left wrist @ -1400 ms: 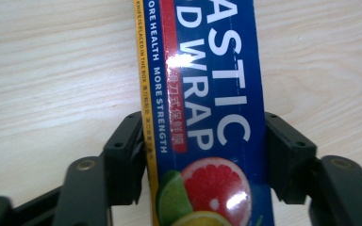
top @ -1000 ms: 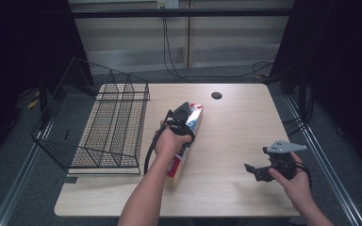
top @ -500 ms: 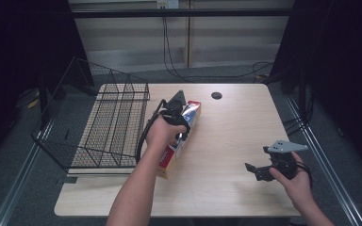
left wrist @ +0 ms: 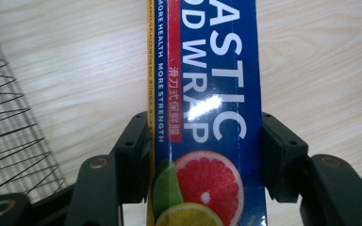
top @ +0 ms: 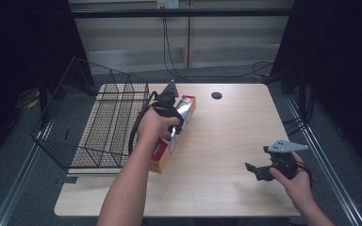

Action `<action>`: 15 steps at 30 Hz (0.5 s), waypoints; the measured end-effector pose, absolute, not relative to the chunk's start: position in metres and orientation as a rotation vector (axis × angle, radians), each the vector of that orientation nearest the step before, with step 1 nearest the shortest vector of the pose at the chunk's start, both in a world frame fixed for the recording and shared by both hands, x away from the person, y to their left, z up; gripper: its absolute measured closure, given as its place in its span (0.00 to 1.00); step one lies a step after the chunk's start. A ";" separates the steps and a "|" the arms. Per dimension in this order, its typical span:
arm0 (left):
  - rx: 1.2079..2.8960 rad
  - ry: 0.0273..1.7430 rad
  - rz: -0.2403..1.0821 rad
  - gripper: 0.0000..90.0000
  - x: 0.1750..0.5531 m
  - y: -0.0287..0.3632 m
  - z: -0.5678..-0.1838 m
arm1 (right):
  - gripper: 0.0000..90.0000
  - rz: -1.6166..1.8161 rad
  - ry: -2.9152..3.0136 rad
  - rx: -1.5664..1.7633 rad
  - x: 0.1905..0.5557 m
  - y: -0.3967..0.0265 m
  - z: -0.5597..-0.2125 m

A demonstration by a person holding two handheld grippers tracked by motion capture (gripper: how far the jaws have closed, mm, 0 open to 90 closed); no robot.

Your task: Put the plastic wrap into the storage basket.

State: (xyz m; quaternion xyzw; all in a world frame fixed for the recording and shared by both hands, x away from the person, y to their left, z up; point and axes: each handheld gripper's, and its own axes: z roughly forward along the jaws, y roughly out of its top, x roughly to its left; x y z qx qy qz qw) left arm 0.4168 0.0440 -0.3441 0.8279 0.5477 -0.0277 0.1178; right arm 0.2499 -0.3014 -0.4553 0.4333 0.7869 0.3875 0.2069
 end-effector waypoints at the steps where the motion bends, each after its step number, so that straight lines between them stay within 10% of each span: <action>1: 2.404 1.621 -0.080 0.49 0.418 0.049 -0.339 | 0.03 1.078 2.189 1.206 0.250 -0.301 -0.455; 15: 2.374 1.692 -0.035 0.49 0.422 0.081 -0.311 | 0.03 1.077 2.188 1.211 0.250 -0.302 -0.455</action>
